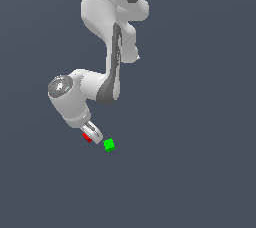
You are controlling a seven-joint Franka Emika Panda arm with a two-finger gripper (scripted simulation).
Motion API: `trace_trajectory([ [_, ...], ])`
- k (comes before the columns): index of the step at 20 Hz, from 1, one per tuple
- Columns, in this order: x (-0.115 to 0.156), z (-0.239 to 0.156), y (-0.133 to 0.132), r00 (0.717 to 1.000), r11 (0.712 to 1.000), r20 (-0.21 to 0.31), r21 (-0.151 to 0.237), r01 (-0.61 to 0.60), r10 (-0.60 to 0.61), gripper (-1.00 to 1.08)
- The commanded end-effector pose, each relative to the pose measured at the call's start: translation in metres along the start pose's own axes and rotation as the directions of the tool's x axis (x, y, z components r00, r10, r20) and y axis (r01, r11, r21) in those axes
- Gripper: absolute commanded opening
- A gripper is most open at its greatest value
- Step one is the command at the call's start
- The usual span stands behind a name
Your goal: Stack the red cube on top of the green cube.
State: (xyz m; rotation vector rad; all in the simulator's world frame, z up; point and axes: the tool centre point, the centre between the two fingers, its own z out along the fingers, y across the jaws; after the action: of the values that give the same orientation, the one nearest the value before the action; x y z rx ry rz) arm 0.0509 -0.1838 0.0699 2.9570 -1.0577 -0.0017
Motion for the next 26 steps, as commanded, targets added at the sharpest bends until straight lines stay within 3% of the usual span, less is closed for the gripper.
trace_trajectory([
  [1, 0.000, 0.003, 0.000, 1.000, 1.000, 0.000, 0.000, 0.000, 0.000, 1.00],
  [10, -0.001, 0.043, 0.001, 1.000, 1.000, 0.000, 0.001, -0.006, 0.006, 1.00],
  [16, 0.001, 0.050, 0.001, 1.000, 1.000, -0.001, 0.001, -0.007, 0.007, 1.00],
  [17, 0.001, 0.050, 0.001, 1.000, 1.000, -0.001, 0.001, -0.007, 0.007, -1.00],
  [26, 0.001, 0.050, 0.001, 1.000, 1.000, -0.001, 0.001, -0.007, 0.007, -1.00],
])
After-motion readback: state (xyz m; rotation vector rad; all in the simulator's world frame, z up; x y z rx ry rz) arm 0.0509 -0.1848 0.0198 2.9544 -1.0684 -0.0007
